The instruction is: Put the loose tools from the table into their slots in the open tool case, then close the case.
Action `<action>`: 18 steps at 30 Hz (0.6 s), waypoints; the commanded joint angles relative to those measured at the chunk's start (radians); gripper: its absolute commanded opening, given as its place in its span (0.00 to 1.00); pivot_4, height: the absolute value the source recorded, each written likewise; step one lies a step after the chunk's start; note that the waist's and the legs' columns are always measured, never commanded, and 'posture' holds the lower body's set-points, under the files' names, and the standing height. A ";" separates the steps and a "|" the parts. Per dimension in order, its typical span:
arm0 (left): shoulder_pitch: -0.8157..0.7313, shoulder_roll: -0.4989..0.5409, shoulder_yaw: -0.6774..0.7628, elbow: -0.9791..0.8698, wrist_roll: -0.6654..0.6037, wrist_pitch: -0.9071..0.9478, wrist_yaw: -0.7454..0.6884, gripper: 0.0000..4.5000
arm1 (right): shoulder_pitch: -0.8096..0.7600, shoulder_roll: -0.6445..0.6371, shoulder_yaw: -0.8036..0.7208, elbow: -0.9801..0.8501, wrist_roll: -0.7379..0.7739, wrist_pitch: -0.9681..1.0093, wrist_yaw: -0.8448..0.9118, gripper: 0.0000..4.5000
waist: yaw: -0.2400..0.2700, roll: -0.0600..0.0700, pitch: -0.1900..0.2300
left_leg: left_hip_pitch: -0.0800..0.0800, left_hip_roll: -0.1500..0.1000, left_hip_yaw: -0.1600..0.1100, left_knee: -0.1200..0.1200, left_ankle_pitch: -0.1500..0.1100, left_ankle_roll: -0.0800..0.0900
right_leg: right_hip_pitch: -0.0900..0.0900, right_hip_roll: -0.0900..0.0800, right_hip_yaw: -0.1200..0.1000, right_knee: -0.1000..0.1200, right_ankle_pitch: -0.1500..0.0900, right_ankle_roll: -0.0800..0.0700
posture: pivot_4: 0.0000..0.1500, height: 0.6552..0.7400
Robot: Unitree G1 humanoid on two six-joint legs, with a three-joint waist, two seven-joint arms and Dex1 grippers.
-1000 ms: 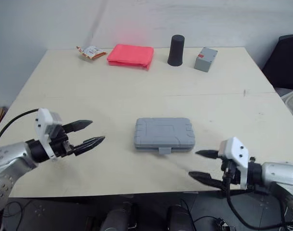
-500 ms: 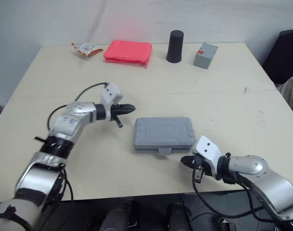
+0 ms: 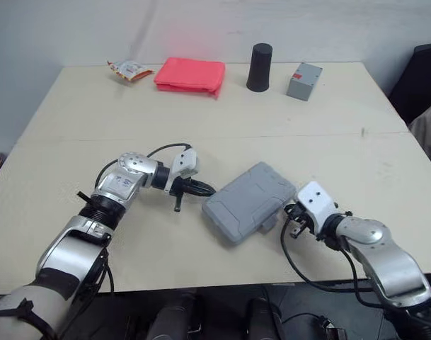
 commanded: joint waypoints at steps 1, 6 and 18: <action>-0.069 -0.026 0.073 -0.142 -0.096 0.144 -0.004 0.01 | 0.062 -0.005 -0.139 -0.100 0.090 0.044 0.039 0.00 | -0.001 0.000 0.000 | -0.001 -0.001 -0.001 0.000 0.000 0.001 | 0.000 0.000 0.000 0.000 0.000 0.000 | 1.00 0.95; -0.053 -0.128 -0.028 -0.260 -0.066 0.214 0.013 0.01 | 0.112 0.014 -0.189 -0.161 0.151 0.107 0.039 0.00 | -0.003 0.000 0.000 | -0.002 -0.001 -0.001 0.004 -0.001 0.004 | 0.002 -0.001 0.000 0.000 0.002 0.004 | 1.00 0.95; 0.024 -0.148 -0.308 -0.093 0.245 -0.057 0.097 0.01 | 0.015 0.059 -0.027 -0.189 0.160 0.197 0.007 0.00 | -0.007 0.001 -0.006 | 0.008 0.000 -0.002 0.003 -0.004 0.007 | 0.011 -0.002 0.000 -0.003 0.002 0.003 | 1.00 0.95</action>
